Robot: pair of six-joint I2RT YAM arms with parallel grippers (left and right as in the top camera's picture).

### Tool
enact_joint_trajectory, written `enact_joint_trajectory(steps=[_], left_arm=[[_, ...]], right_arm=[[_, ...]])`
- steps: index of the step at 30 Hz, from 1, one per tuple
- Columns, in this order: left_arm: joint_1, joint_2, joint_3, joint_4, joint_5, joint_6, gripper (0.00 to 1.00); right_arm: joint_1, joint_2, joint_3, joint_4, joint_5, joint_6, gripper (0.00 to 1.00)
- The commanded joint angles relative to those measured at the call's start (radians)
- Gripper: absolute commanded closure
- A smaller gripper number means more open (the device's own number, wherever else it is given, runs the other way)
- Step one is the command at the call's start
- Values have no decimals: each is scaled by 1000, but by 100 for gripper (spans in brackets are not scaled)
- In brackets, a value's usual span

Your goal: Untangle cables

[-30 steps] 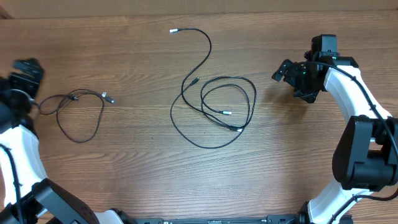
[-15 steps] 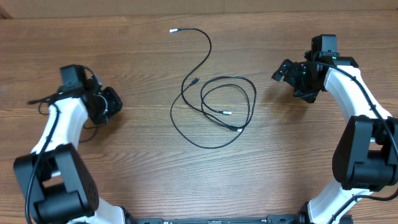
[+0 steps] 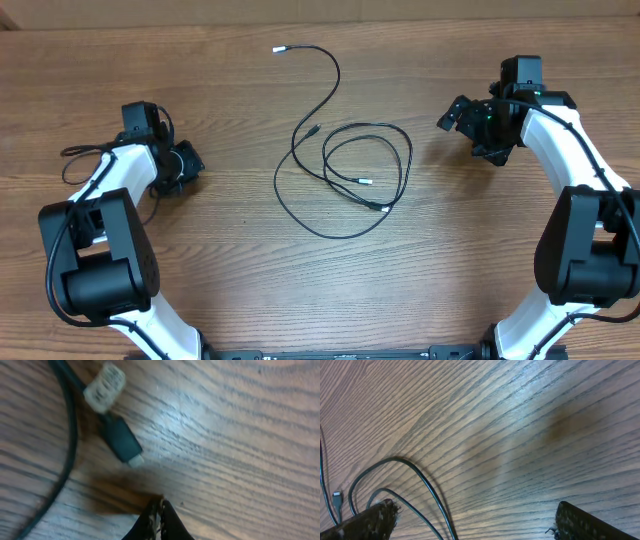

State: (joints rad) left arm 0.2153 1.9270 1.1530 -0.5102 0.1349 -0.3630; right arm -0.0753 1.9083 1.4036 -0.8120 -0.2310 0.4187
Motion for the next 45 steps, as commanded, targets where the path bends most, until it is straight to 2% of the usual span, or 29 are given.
enact_joint_trajectory(steps=[1, 9, 13, 17, 19, 22, 26, 32, 38, 41, 45], left_arm=[[24, 89, -40, -11, -207, 0, 93], [133, 89, -40, -32, -148, 0, 95], [160, 89, -40, -23, -35, 1, 88], [156, 89, -40, -5, -3, 0, 87], [147, 89, -40, 2, -2, 0, 85], [133, 89, -40, 4, 21, 0, 71], [116, 89, -40, 7, 92, 0, 65], [73, 89, -40, 18, 156, 0, 64], [0, 89, -40, 25, 150, 35, 69], [-51, 89, -40, 24, 150, 35, 68], [-116, 89, -40, 18, 144, 39, 63]], right_arm=[[1, -25, 16, 2, 6, 0, 0], [1, -25, 16, 2, 6, 0, 0], [1, -25, 16, 2, 6, 0, 0], [1, -25, 16, 2, 6, 0, 0], [1, -25, 16, 2, 6, 0, 0], [1, -25, 16, 2, 6, 0, 0], [1, -25, 16, 2, 6, 0, 0], [1, -25, 16, 2, 6, 0, 0], [1, -25, 16, 2, 6, 0, 0], [1, -25, 16, 2, 6, 0, 0], [1, -25, 16, 2, 6, 0, 0]])
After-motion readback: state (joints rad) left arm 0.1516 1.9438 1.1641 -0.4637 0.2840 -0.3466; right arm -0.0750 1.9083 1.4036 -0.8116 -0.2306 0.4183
